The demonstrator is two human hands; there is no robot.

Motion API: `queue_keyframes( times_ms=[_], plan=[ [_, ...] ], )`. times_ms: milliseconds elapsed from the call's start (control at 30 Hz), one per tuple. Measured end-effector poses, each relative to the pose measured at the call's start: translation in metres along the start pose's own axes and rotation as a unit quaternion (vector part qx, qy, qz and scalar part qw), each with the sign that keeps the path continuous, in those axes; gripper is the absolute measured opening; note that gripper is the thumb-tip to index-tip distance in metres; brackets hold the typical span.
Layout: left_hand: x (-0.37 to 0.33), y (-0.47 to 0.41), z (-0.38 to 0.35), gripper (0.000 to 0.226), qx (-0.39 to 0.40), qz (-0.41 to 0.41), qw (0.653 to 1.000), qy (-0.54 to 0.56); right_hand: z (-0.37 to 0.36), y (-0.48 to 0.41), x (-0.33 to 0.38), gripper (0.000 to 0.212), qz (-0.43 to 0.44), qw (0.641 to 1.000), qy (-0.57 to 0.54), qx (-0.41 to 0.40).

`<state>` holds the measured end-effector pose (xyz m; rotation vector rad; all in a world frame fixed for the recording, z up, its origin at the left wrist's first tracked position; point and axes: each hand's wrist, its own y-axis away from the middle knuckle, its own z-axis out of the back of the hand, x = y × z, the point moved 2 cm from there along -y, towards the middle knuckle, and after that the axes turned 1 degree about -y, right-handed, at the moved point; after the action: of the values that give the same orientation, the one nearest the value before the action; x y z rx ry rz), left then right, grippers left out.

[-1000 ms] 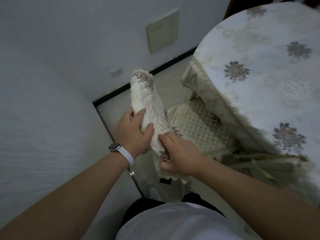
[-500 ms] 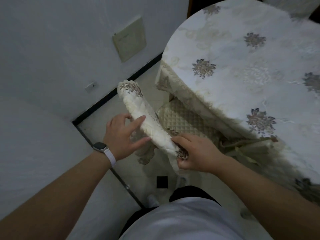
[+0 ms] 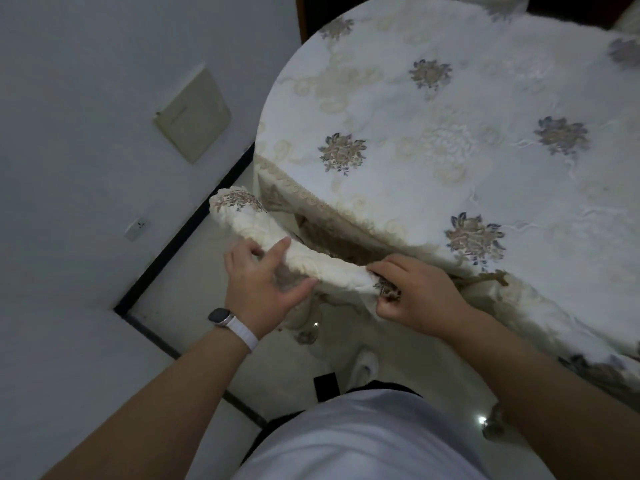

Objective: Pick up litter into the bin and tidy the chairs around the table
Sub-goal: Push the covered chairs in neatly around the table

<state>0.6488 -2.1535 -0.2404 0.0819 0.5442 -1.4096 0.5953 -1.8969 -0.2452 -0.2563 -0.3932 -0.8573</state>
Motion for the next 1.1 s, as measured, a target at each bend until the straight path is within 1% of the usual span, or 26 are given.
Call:
queue_keyframes(
  times_ms=[100,167,333,500,700,767,867,967,1100],
  plan=[
    [-0.009,-0.019,-0.011,0.072,0.0,-0.001,1.0,0.001,0.002,-0.005,-0.013,0.046,-0.02,0.998,-0.01,-0.062],
    [-0.01,-0.028,-0.016,0.07,-0.001,-0.022,1.0,-0.009,-0.001,-0.007,-0.02,0.045,-0.034,0.996,-0.004,-0.085],
    [0.006,-0.046,-0.019,0.063,0.028,-0.143,0.988,-0.043,-0.005,-0.005,-0.02,0.047,-0.04,0.992,0.003,-0.12],
    [0.034,-0.07,-0.021,0.06,0.061,-0.224,0.972,-0.039,-0.015,-0.001,-0.011,0.048,-0.097,0.987,0.002,-0.131],
    [0.049,-0.096,-0.025,0.055,0.106,-0.298,0.949,0.002,-0.019,-0.006,0.011,0.043,-0.169,0.973,0.015,-0.159],
    [0.06,-0.104,-0.025,0.054,0.105,-0.326,0.939,0.028,-0.021,-0.008,0.021,0.046,-0.19,0.967,0.038,-0.165],
    [0.074,-0.119,-0.028,0.052,0.111,-0.357,0.926,0.061,-0.026,-0.02,0.037,0.051,-0.219,0.962,0.065,-0.15],
    [0.082,-0.126,-0.033,0.05,0.111,-0.376,0.916,0.082,-0.031,-0.029,0.046,0.051,-0.258,0.948,0.071,-0.171],
    [0.084,-0.132,-0.037,0.049,0.1,-0.394,0.908,0.103,-0.036,-0.034,0.049,0.048,-0.277,0.937,0.089,-0.195]
  ],
)
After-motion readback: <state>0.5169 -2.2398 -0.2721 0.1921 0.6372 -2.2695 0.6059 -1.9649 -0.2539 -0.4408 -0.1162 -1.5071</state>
